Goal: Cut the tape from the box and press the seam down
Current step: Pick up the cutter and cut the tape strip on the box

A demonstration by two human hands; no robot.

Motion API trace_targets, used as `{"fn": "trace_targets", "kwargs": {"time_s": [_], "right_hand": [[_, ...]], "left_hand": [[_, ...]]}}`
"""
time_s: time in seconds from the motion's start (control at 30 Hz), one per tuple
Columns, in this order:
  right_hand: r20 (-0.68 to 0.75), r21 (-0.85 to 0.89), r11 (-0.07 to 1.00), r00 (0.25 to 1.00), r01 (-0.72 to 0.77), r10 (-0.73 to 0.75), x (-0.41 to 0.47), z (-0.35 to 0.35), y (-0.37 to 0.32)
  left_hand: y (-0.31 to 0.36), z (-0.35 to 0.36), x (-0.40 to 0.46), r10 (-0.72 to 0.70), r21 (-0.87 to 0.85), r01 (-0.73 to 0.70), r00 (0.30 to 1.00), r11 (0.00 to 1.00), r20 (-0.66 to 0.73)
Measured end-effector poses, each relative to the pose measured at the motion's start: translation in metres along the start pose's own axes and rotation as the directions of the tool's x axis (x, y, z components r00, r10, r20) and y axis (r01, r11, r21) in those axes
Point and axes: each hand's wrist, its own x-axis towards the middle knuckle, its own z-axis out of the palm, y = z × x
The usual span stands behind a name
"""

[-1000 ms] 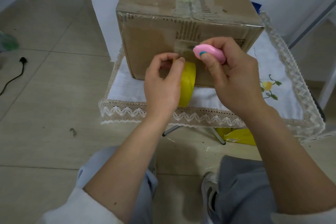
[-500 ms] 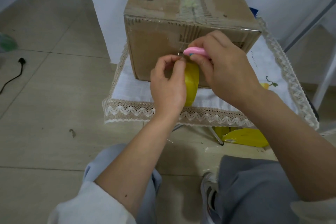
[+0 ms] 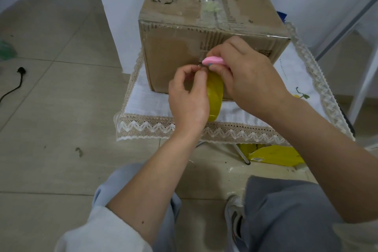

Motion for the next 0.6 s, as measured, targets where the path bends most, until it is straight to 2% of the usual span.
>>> {"fn": "trace_targets", "kwargs": {"time_s": [0.6], "right_hand": [[0.003, -0.168, 0.984, 0.998, 0.059, -0.06, 0.0028, -0.0026, -0.0091]], "left_hand": [[0.0032, 0.0023, -0.0006, -0.038, -0.004, 0.038, 0.997, 0.999, -0.065]]}}
